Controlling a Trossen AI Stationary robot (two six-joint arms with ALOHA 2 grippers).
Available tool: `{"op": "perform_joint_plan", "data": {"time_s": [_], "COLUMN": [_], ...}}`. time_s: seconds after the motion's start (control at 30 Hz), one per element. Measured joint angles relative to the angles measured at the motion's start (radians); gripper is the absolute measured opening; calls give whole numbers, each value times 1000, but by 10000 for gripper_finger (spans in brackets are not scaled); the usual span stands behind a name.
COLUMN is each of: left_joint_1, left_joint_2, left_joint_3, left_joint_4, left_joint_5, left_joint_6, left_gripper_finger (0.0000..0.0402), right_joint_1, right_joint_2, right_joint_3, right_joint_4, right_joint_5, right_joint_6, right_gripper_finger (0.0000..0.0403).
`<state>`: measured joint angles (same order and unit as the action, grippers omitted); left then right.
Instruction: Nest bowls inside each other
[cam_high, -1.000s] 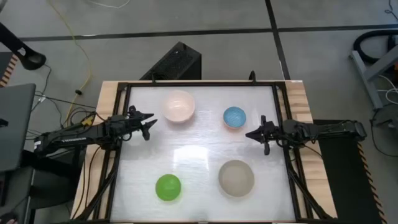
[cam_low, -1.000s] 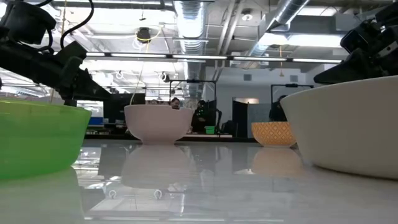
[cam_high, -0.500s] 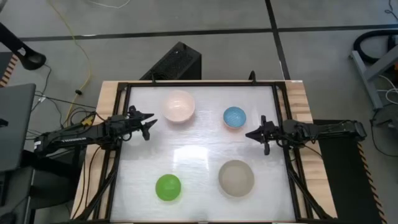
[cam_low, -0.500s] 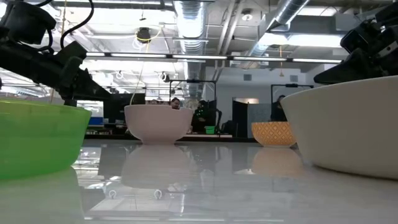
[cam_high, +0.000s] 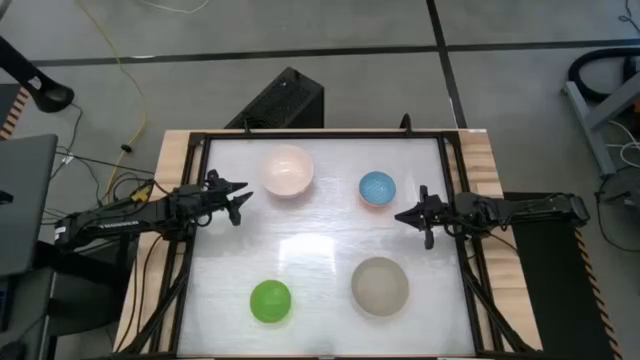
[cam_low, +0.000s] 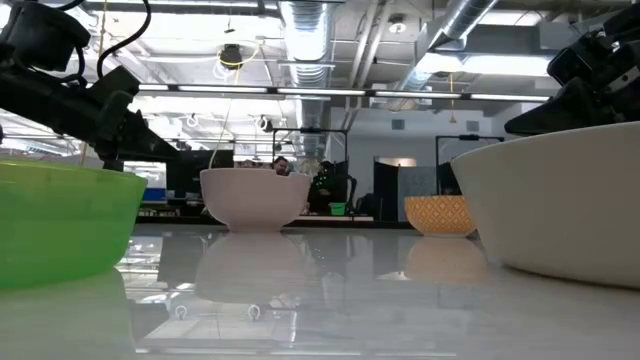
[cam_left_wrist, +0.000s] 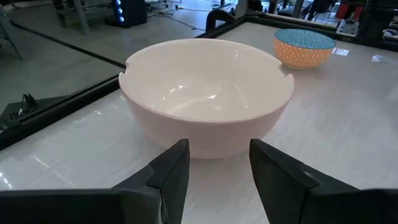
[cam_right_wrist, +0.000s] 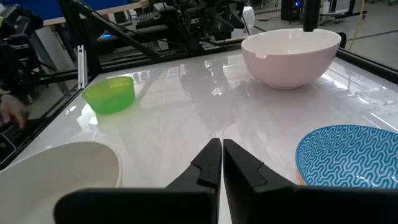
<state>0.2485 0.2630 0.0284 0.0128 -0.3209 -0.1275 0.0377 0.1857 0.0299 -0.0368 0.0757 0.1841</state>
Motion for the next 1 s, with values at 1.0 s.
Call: {"op": "perform_joint_plan", "data": {"time_s": [1.0], "left_joint_1": [0], "left_joint_2": [0], "left_joint_3": [0], "left_joint_4": [0], "left_joint_5": [0], "left_joint_6": [0], "left_gripper_finger": [158], "right_joint_1": [-9], "right_joint_2": [3], "right_joint_3": [-5], "right_joint_4": [143], "right_joint_5": [37], "right_joint_6": [-107], "right_gripper_finger": [38]}}
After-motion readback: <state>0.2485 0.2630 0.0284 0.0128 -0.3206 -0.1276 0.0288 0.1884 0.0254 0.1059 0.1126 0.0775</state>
